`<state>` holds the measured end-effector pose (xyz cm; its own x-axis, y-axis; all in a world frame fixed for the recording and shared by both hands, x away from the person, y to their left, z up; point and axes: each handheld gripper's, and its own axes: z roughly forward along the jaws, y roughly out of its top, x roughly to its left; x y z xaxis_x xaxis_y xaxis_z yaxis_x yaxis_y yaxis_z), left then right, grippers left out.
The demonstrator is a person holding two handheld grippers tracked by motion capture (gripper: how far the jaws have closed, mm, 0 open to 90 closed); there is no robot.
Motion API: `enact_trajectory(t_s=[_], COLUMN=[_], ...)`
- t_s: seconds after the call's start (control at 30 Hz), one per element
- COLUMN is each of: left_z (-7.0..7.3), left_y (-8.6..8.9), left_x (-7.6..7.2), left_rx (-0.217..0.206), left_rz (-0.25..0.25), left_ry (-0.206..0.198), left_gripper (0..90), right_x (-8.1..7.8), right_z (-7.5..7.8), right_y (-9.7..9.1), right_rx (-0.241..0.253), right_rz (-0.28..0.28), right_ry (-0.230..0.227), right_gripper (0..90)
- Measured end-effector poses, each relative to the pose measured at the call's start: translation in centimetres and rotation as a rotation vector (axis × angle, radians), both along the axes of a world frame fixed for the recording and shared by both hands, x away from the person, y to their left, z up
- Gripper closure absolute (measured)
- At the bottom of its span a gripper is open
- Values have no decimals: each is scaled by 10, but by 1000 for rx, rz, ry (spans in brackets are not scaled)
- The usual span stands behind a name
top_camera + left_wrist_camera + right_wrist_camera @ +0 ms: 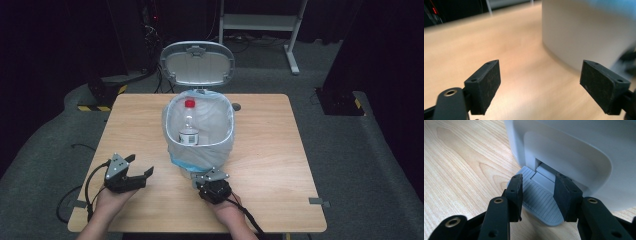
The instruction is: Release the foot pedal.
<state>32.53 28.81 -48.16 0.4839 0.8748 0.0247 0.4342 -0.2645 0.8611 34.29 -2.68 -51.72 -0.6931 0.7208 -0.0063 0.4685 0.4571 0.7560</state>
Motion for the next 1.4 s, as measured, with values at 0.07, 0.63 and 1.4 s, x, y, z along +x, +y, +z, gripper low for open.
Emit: enact_trajectory(t_s=[0.07,0.63,1.4], left_z=[-12,-47,-47], left_y=[2,0,0], left_x=[-1,-8,-9], left_rx=[10,81,76], left_rz=[0,5,-6], left_ry=[48,197,196], left_gripper=[150,140,147], right_x=[0,-2,-21], right_z=[0,0,27], right_y=[0,1,-58], right_rx=[0,-8,55], right_rz=[1,18,-27], right_ry=[-3,-7,-101], right_gripper=[586,496,463])
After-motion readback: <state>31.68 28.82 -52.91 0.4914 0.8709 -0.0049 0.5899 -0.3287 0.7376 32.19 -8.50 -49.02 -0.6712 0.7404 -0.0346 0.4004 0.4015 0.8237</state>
